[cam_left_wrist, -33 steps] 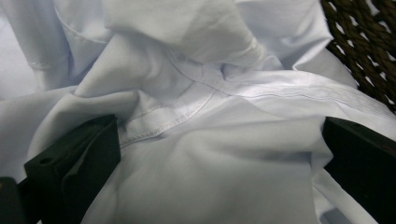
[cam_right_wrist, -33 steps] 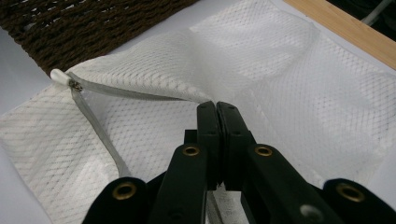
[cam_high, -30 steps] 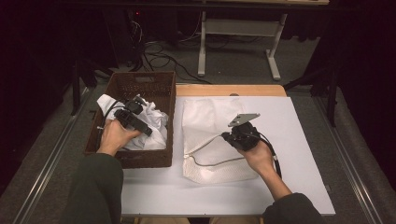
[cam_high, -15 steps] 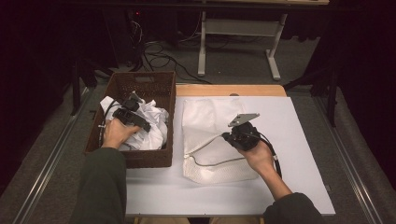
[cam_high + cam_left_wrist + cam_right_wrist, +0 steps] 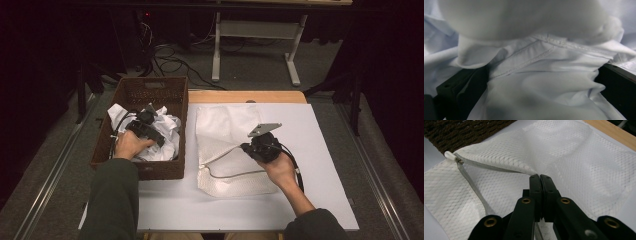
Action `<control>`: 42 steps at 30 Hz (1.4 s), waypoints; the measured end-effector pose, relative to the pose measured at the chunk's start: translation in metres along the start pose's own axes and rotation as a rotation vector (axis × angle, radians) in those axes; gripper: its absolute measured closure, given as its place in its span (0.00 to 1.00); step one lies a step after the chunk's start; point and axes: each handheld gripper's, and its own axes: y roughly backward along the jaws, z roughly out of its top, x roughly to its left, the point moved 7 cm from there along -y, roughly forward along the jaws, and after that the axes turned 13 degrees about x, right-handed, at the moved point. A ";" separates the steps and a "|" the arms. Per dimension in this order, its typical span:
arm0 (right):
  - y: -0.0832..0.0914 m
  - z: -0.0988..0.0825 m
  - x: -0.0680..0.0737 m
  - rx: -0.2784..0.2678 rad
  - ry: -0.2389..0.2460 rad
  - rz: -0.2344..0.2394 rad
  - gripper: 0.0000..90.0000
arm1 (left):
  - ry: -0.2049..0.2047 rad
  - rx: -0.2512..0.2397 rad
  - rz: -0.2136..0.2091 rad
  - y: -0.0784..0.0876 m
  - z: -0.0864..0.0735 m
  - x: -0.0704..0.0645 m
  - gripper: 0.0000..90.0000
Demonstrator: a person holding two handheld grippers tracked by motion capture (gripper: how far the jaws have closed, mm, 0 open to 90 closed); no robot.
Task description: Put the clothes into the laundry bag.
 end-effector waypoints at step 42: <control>-0.002 0.002 0.000 0.006 0.007 -0.009 0.99 | -0.151 0.003 0.150 0.039 -0.020 -0.021 0.83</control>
